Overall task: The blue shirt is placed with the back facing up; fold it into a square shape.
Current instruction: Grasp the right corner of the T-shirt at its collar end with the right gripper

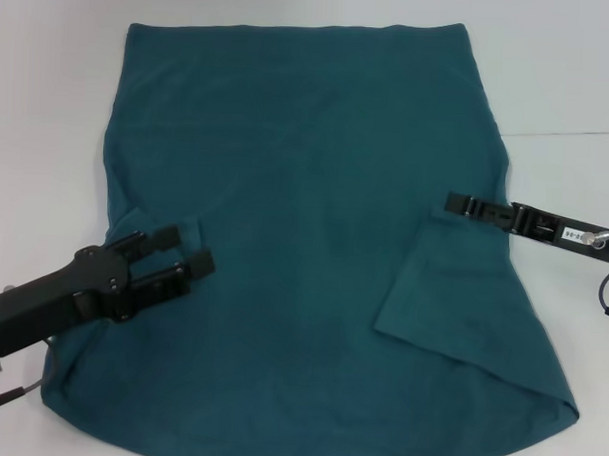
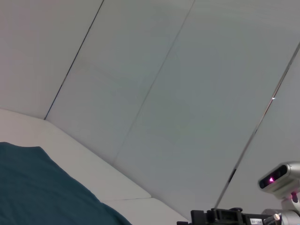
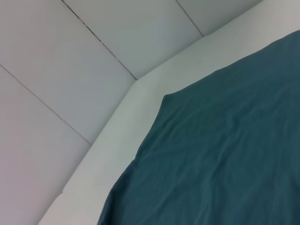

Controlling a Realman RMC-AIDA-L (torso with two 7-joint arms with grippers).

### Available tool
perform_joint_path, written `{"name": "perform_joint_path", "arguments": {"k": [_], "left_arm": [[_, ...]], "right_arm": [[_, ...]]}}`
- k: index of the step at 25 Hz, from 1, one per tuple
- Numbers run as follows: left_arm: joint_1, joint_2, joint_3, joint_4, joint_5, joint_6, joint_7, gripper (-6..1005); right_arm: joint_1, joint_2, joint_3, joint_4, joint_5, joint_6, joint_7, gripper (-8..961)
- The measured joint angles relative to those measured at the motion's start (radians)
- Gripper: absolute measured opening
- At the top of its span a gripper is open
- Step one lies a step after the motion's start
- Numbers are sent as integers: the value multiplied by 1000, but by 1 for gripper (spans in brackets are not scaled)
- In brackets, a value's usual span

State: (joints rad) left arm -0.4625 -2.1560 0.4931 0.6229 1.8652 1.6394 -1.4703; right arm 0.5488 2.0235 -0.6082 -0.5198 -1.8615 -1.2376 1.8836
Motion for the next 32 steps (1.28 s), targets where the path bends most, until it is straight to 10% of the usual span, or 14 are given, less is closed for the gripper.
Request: {"name": "perform_joint_path", "arguments": {"k": [5, 6, 32], "left_arm": [[9, 2, -11, 5, 0, -28, -9, 871], [13, 3, -13, 7, 0, -39, -12, 871], [188, 2, -131, 135, 70, -67, -53, 871]], "right_arm": [[-2, -2, 1, -8, 1, -45, -17, 675], [3, 0, 1, -8, 2, -56, -23, 871], [17, 14, 32, 2, 53, -13, -23, 940]]}}
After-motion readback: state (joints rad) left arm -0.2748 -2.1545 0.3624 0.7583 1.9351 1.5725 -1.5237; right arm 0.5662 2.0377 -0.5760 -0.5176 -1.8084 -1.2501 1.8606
